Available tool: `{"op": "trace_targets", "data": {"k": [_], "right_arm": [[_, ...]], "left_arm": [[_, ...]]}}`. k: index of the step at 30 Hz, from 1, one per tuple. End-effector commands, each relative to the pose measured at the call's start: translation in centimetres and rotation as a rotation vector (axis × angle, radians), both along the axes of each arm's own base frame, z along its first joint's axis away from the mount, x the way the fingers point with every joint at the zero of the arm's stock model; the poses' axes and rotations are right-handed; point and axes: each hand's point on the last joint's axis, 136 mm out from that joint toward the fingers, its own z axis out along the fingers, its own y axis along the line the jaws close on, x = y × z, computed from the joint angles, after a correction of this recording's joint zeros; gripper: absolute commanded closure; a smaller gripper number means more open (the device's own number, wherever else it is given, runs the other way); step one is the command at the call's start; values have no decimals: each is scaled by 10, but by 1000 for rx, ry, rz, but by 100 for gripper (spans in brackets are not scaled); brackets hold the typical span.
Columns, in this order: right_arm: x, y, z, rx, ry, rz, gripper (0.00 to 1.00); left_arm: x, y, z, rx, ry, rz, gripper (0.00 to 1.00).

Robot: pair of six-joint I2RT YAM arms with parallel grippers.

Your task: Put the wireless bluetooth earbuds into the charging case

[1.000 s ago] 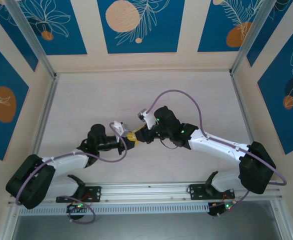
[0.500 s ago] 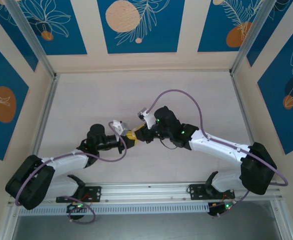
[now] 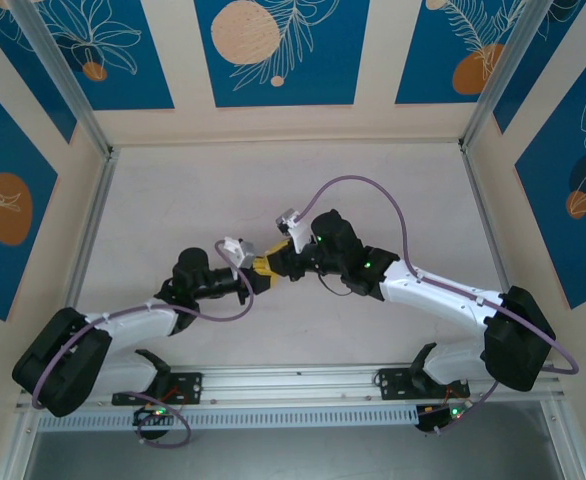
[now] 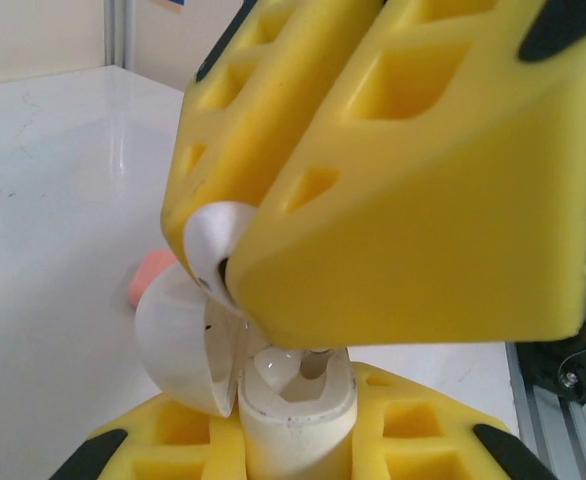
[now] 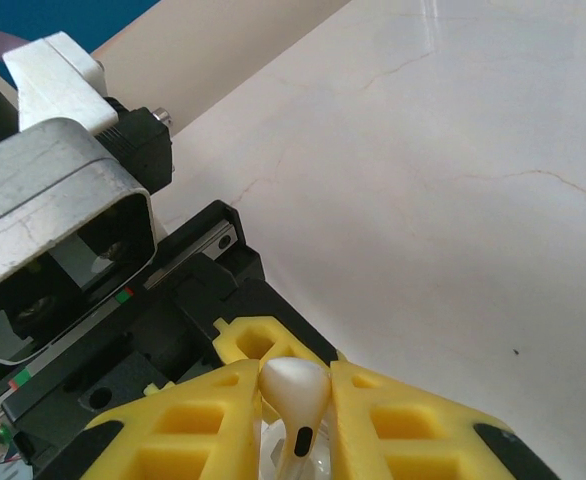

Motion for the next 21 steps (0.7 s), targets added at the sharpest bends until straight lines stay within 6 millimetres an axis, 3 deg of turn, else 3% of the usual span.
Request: {"op": "trace_targets", "data": {"k": [1, 17, 21], "right_arm": [[-2, 0, 4, 10, -17, -3, 78], [-7, -15, -2, -29, -21, -31, 78], [-3, -12, 6, -2, -41, -38, 78]], "left_arm": [[2, -6, 25, -80, -42, -12, 82], [7, -8, 38, -134, -53, 2, 82], [5, -9, 37, -125, -54, -10, 82]]}}
